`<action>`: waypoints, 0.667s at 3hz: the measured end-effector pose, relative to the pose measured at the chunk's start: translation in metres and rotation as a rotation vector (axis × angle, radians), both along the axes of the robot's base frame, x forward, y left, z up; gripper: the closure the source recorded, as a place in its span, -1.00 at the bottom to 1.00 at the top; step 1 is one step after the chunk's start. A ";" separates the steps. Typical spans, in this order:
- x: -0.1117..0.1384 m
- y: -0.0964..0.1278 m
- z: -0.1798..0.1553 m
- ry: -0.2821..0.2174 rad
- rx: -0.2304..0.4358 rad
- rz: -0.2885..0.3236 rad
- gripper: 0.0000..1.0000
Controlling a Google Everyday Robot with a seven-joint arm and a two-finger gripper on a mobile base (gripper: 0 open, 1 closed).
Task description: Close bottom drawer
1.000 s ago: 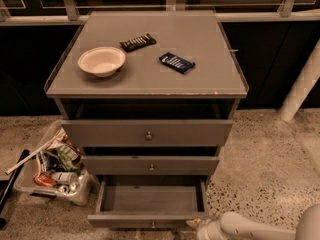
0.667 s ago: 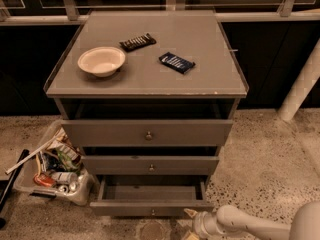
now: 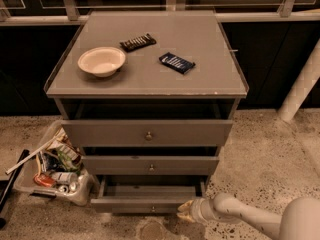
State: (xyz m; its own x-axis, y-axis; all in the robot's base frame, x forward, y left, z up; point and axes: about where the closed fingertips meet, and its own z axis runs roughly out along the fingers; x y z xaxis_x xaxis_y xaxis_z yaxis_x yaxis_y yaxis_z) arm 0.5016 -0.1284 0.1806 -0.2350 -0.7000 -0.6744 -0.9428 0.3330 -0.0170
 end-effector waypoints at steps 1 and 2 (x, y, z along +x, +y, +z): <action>0.041 -0.007 -0.012 -0.027 -0.047 -0.050 0.75; 0.040 -0.007 -0.012 -0.028 -0.048 -0.052 1.00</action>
Offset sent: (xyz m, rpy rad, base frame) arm 0.1299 -0.0265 -0.0729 -0.1902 -0.0679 -0.2029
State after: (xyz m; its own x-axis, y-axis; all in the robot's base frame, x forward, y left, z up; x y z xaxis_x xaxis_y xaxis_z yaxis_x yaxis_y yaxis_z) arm 0.5418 -0.1354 0.1689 -0.2534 -0.7192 -0.6469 -0.9231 0.3797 -0.0605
